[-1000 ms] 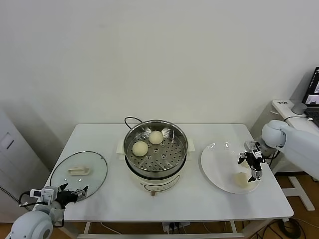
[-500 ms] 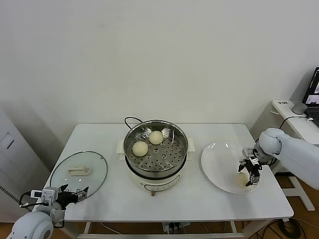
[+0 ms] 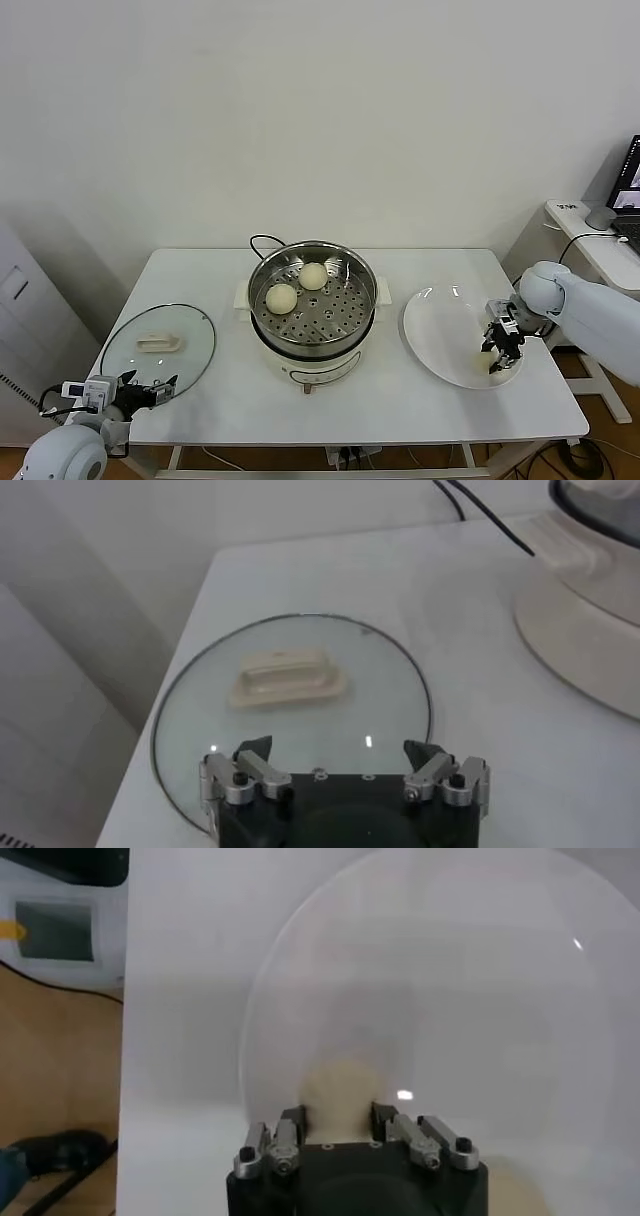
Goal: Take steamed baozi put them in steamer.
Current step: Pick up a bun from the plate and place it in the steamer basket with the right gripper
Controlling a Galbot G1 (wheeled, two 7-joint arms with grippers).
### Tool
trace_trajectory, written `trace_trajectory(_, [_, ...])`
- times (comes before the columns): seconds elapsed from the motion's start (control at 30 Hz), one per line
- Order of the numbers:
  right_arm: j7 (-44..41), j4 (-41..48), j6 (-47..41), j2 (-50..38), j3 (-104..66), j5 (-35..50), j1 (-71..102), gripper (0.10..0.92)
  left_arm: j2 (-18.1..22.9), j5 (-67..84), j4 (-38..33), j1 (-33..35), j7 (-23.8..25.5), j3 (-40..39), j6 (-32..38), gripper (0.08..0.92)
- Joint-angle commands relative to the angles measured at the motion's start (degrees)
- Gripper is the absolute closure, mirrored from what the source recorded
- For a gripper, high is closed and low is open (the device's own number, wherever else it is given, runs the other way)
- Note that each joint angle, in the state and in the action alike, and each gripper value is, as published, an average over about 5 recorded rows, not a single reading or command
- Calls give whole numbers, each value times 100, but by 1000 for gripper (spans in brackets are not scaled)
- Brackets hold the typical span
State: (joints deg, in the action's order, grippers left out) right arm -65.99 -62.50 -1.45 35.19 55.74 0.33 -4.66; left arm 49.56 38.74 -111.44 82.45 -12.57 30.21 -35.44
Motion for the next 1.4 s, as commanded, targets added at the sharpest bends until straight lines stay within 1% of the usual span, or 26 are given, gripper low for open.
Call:
trace_trajectory(0.03, [-135,-275,18,-51,636,592,-1424,609,-19,1,-8,-19,-5,-18,-15,177])
trace_trajectory(0.17, [-170,-358,128,246,699,801,-2223,609,-26,0,-11,-32,-5,-40,-17,177])
trace_trajectory(0.3, [-185,-463,383,667,435,935,-2617,609,-13,0,-3,-31,-1,-55,-11,177])
trace_trajectory(0.4, [-229,-399,879,1119,414,1069,-2860,609,-16,0,-6,-28,-1,-64,-9,177])
trace_trajectory(0.57, [-351,-25,1905,1862,332,1213,-3003,609,-13,2,-41,-33,1,-67,-9,177])
trace_trajectory(0.7, [-341,40,2496,2425,354,1165,-2989,609,-6,1,-49,-27,0,-65,-8,177])
trace_trajectory(0.93, [-332,-313,3716,3122,409,642,-2788,609,5,-2,-73,-34,1,-59,-10,177])
trace_trajectory(1.1, [-306,-678,4448,3385,395,66,-2623,609,13,-16,-84,-37,3,-56,-8,177])
trace_trajectory(1.23, [-307,-997,4789,3382,444,-353,-2452,609,12,-20,-80,-25,8,-48,3,177])
trace_trajectory(1.4, [-306,-1448,5004,3236,450,-841,-2188,609,14,-20,-56,-18,12,-49,14,177])
